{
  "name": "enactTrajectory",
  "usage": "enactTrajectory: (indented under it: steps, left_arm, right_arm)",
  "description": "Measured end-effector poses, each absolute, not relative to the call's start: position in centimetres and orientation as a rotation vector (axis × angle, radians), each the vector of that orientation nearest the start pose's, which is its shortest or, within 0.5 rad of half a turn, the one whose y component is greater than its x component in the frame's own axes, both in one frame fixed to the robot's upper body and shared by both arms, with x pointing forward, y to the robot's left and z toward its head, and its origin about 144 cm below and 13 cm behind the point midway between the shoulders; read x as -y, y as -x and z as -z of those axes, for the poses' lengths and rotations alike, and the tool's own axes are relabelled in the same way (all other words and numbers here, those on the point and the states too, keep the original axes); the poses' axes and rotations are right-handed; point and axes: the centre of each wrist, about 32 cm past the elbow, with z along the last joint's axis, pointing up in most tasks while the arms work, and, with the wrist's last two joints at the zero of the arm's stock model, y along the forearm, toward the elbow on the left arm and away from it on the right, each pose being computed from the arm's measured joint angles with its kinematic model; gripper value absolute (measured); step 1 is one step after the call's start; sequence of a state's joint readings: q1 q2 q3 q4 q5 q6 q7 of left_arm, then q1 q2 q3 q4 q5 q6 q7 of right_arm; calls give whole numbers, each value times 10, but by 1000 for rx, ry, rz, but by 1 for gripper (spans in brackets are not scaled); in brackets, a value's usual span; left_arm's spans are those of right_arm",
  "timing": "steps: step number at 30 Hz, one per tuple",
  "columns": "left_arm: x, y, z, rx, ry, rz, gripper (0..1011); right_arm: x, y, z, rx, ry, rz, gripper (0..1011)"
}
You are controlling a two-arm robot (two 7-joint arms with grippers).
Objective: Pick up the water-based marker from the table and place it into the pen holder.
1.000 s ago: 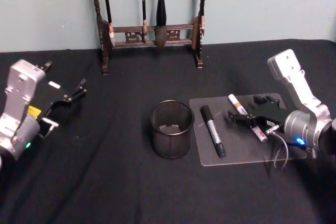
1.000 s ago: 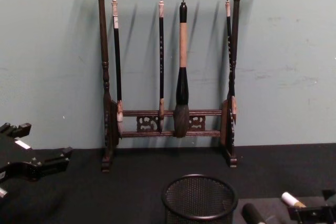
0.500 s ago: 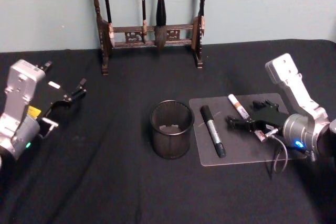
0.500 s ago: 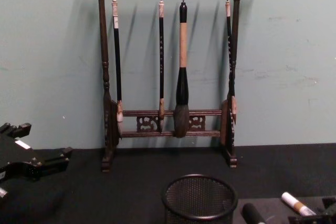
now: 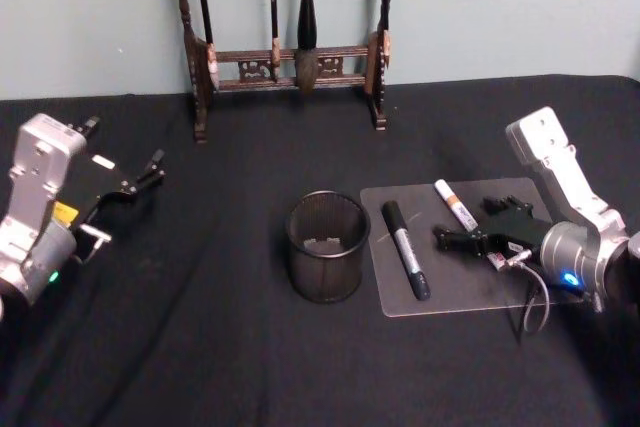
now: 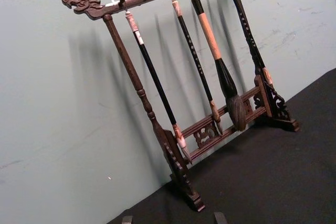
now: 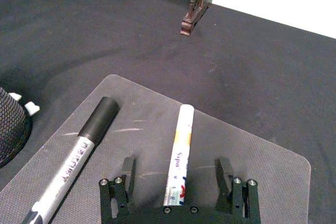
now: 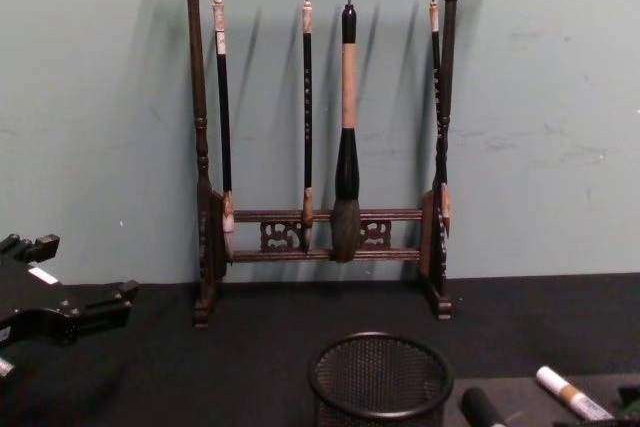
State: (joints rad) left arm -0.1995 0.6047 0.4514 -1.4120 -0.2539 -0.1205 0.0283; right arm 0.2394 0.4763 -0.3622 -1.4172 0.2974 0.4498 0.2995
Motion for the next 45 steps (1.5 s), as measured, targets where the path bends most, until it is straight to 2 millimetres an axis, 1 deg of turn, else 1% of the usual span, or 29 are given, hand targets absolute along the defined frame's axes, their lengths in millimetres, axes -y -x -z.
enactTrajectory:
  steps: [14, 16, 18, 20, 22, 27, 28, 29, 30, 31, 32, 33, 34, 35, 37, 38, 39, 40, 43, 45]
  left_arm:
    - [-310, -489, -1140, 285, -304, -1248, 1001]
    - [-310, -489, -1140, 285, -304, -1248, 1001]
    - [-310, -489, -1140, 285, -304, -1248, 1001]
    - [-310, -489, -1140, 285, -304, -1248, 1001]
    - [-310, -489, -1140, 285, -304, -1248, 1001]
    - [-310, -489, -1140, 285, -304, -1248, 1001]
    - [-310, -489, -1140, 285, -304, -1248, 1001]
    - [-310, -489, -1140, 285, -304, -1248, 1001]
    - [-310, -489, -1140, 285, -304, -1248, 1001]
    - [-310, -489, -1140, 285, -304, -1248, 1001]
    - [-310, -489, -1140, 285, -304, -1248, 1001]
    - [-310, -489, -1140, 285, -304, -1248, 1001]
    - [-310, -489, -1140, 285, -304, -1248, 1001]
    - [-310, -489, -1140, 285, -304, -1248, 1001]
    - [-310, -489, -1140, 285, -304, -1248, 1001]
    - [-310, -489, -1140, 285, -304, -1248, 1001]
    - [-310, -489, -1140, 285, -304, -1248, 1001]
    - [-310, -489, -1140, 285, -304, -1248, 1001]
    - [-310, -489, -1140, 285, -304, -1248, 1001]
    - [-310, -489, -1140, 285, -304, -1248, 1001]
  right_arm:
    - [286, -509, -1158, -230, 544, 1041, 1003]
    - [286, -509, -1158, -230, 544, 1041, 967]
    - [286, -509, -1158, -230, 543, 1041, 928]
    - [286, -509, -1158, -230, 543, 1040, 868]
    - [286, -509, -1158, -230, 543, 1040, 835]
    - [286, -509, -1158, -230, 543, 1040, 664]
    - [286, -509, -1158, -230, 543, 1040, 647]
    - [286, -509, -1158, -230, 542, 1041, 589]
    - [286, -509, -1158, -230, 542, 1041, 589]
    - [286, -509, -1158, -230, 542, 1041, 543]
    - [286, -509, -1158, -230, 542, 1041, 530]
    - [286, -509, -1158, -230, 542, 1041, 461]
    - [286, -509, -1158, -230, 542, 1041, 461]
    - [286, -509, -1158, -230, 542, 1041, 419]
    - [286, -509, -1158, -230, 542, 1041, 383]
    - [286, -509, -1158, -230, 542, 1041, 328]
    - [286, -509, -1158, -230, 542, 1041, 300]
    - [286, -509, -1158, -230, 541, 1041, 242]
    - [286, -509, -1158, -230, 541, 1041, 179]
    - [286, -509, -1158, -230, 541, 1041, 174]
